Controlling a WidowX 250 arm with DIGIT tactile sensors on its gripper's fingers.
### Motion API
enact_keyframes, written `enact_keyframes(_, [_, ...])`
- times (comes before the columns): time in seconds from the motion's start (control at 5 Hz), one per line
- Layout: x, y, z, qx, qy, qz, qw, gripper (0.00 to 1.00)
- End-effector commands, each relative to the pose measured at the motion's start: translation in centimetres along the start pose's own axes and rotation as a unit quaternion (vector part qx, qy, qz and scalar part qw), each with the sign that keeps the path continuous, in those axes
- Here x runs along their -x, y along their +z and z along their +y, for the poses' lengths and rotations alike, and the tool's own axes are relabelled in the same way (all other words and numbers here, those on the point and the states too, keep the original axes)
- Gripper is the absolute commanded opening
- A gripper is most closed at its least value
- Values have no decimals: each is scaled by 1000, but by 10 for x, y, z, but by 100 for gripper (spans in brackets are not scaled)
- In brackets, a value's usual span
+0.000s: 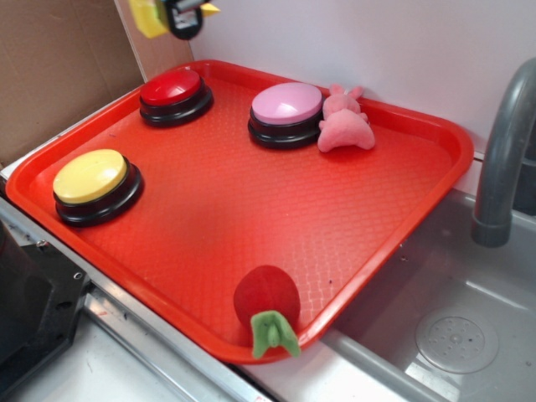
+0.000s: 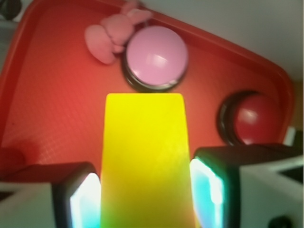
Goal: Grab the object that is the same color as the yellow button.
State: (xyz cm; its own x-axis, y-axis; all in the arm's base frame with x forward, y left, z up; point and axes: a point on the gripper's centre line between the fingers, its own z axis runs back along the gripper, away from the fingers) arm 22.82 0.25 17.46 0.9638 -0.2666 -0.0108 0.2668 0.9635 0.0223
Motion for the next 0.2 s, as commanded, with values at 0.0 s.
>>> enact_keyframes(0.0, [18,15,-5,-4,36,0,999,0])
